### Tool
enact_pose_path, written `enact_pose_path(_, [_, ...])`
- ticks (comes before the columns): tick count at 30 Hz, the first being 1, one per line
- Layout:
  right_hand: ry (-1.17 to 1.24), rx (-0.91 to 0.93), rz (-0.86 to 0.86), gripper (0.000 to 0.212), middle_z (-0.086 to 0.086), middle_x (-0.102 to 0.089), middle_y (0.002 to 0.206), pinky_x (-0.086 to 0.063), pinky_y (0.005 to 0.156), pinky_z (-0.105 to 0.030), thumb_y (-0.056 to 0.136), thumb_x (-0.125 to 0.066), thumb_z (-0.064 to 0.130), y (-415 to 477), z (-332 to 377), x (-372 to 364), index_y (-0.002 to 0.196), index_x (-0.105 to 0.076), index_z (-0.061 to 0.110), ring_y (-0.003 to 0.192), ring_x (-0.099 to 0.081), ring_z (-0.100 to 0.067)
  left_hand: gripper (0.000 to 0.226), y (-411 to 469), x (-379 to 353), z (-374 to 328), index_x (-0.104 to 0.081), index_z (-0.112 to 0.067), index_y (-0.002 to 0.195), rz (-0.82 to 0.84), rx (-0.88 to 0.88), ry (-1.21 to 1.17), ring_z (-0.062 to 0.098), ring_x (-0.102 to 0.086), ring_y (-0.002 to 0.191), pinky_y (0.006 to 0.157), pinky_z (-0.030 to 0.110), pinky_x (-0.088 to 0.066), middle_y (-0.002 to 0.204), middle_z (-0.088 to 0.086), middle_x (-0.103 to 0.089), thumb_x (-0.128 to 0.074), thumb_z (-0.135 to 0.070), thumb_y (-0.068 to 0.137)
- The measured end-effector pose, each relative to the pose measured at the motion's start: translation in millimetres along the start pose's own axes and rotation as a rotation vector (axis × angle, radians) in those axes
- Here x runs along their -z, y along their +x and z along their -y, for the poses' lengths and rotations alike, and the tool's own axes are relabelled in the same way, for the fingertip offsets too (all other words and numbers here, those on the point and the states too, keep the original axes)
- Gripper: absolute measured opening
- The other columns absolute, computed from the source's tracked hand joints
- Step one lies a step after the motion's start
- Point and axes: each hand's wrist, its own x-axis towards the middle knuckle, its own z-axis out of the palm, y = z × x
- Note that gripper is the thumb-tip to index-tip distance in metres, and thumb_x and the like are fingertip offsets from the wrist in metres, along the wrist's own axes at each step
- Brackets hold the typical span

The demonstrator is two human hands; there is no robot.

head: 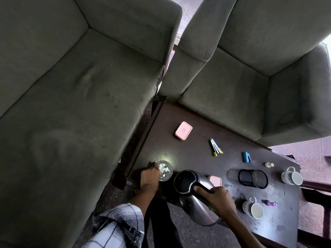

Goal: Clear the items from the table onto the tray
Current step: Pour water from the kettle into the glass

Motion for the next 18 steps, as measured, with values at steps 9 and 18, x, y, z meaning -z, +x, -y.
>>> enact_pose_path(9, [0.002, -0.018, -0.005, 0.067, 0.003, -0.051, 0.032, -0.045, 0.057, -0.026, 0.066, -0.062, 0.071, 1.2, 3.7, 0.7, 0.039, -0.046, 0.012, 0.045, -0.054, -0.014, 0.049, 0.6, 0.5, -0.1, -0.017, 0.0, 0.146, 0.004, 0.004, -0.007, 0.024, -0.063, 0.11, 0.084, 0.032, -0.049, 0.123, 0.01, -0.063, -0.025, 0.0, 0.097])
enact_pose_path(18, [-0.005, -0.015, -0.014, 0.066, 0.002, -0.051, 0.033, -0.048, 0.058, -0.027, 0.065, -0.062, 0.071, 1.2, 5.6, -0.5, 0.039, -0.045, 0.013, 0.046, -0.056, -0.015, 0.049, 0.7, 0.1, 0.0, -0.018, -0.001, 0.145, 0.008, 0.006, -0.016, 0.024, -0.063, 0.109, 0.084, 0.032, -0.049, 0.123, 0.01, -0.063, -0.025, -0.001, 0.097])
